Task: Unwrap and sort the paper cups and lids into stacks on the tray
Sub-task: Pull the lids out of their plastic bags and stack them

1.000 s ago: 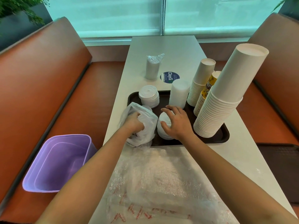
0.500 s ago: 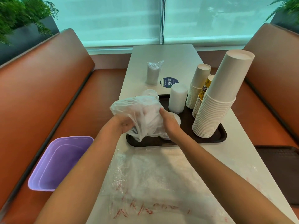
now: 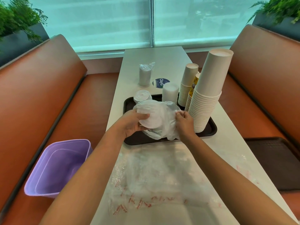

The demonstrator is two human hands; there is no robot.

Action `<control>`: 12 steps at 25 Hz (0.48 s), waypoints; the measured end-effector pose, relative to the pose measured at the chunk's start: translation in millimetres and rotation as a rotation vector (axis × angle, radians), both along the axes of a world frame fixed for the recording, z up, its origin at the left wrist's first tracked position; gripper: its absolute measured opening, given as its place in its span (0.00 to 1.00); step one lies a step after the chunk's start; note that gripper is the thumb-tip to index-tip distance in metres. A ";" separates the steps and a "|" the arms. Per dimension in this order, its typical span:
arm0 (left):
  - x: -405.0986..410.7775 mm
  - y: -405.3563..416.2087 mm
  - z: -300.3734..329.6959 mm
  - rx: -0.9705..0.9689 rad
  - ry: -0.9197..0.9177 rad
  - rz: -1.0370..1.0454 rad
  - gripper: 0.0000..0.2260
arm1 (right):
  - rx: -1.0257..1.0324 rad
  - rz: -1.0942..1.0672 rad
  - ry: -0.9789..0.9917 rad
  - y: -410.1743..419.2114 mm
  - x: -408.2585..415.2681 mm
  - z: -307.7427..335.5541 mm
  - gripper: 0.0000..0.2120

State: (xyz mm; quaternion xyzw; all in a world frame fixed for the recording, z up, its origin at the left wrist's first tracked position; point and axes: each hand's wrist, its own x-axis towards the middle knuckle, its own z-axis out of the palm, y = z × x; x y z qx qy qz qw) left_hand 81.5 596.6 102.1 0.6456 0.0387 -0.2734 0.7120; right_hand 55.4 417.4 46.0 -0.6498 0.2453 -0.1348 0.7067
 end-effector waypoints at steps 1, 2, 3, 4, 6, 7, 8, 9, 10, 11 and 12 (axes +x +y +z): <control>-1.7 0.1 2.0 0.015 0.004 -0.019 0.18 | -0.007 -0.011 0.004 -6.6 -2.8 -1.1 0.10; -2.3 0.5 3.1 0.022 0.002 -0.037 0.17 | -0.020 -0.008 0.015 -13.0 -5.9 -2.0 0.10; -2.8 1.0 5.0 0.027 -0.004 -0.051 0.15 | -0.038 0.005 0.032 -19.2 -9.1 -2.5 0.11; -3.3 1.3 7.7 0.027 -0.010 -0.061 0.13 | -0.061 0.021 0.060 -25.7 -11.6 -4.2 0.11; -1.9 4.4 13.2 0.022 -0.016 -0.060 0.10 | -0.101 0.049 0.131 -39.0 -16.3 -8.3 0.10; -0.2 6.7 15.8 0.012 -0.013 -0.054 0.10 | -0.103 0.065 0.163 -46.1 -17.7 -11.1 0.10; 2.7 9.1 18.1 -0.007 -0.005 -0.036 0.10 | -0.099 0.099 0.195 -53.7 -18.9 -13.1 0.09; 6.0 11.1 20.2 -0.033 0.001 -0.002 0.10 | -0.096 0.157 0.230 -60.6 -20.5 -14.2 0.08; 9.2 12.0 21.5 -0.066 -0.001 0.048 0.09 | -0.117 0.239 0.271 -66.5 -22.6 -14.2 0.09; 12.8 11.3 21.3 -0.099 -0.009 0.110 0.08 | -0.169 0.326 0.309 -71.8 -24.2 -14.5 0.09; 17.8 8.9 18.8 -0.124 -0.021 0.174 0.08 | -0.244 0.405 0.336 -75.9 -24.9 -15.2 0.11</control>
